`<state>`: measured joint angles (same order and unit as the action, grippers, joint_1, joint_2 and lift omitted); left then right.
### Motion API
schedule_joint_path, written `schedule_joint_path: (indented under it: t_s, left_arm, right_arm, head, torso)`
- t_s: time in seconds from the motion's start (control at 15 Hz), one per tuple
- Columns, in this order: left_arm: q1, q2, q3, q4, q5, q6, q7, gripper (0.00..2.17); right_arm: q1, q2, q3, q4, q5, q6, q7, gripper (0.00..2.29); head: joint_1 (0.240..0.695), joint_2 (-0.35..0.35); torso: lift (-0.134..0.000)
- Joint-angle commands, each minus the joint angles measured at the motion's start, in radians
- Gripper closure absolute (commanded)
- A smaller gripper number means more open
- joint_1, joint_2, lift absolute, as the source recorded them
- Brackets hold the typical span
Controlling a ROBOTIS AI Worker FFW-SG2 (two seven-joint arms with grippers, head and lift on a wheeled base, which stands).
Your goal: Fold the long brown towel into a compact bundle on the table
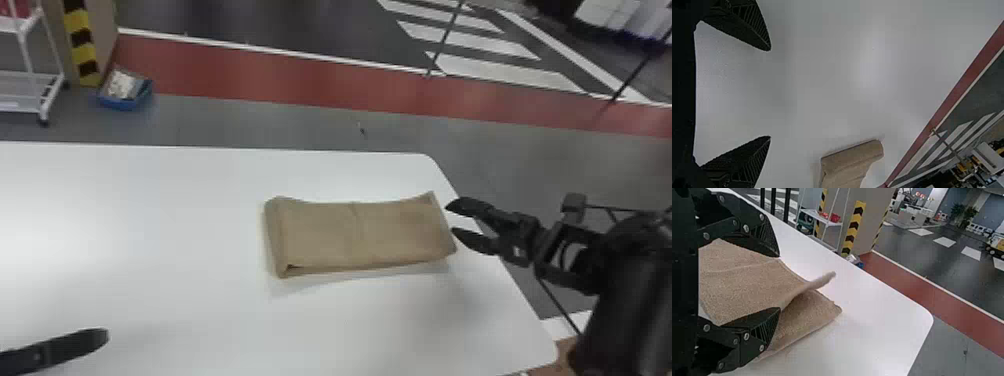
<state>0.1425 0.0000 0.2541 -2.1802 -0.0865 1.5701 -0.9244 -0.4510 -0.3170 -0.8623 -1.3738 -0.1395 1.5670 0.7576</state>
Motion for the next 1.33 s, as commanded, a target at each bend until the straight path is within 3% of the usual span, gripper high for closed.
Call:
schedule_joint_path:
  t_s: [0.0,0.33,0.87,1.27]
  left_arm:
    - [0.000,-0.003,0.002,0.010,0.001,0.001,-0.005,0.08]
    - [0.008,-0.003,0.021,0.007,0.001,0.001,-0.019,0.08]
    - [0.039,-0.003,0.039,-0.046,0.005,0.001,-0.037,0.08]
    - [0.052,-0.003,0.028,-0.093,0.007,0.001,-0.037,0.08]
  right_arm:
    - [0.012,-0.014,0.002,-0.001,0.009,0.005,0.000,0.07]
    - [0.018,-0.034,0.006,-0.001,0.038,0.005,0.000,0.08]
    - [0.011,-0.040,0.123,0.015,0.189,0.005,-0.006,0.12]
    - [-0.020,-0.037,0.151,0.039,0.215,0.005,-0.026,0.13]
  head:
    - [0.695,-0.350]
    - [0.695,-0.350]
    - [0.695,-0.350]
    - [0.695,-0.350]
  torso:
    - [-0.125]
    - [-0.125]
    - [-0.125]
    - [-0.125]
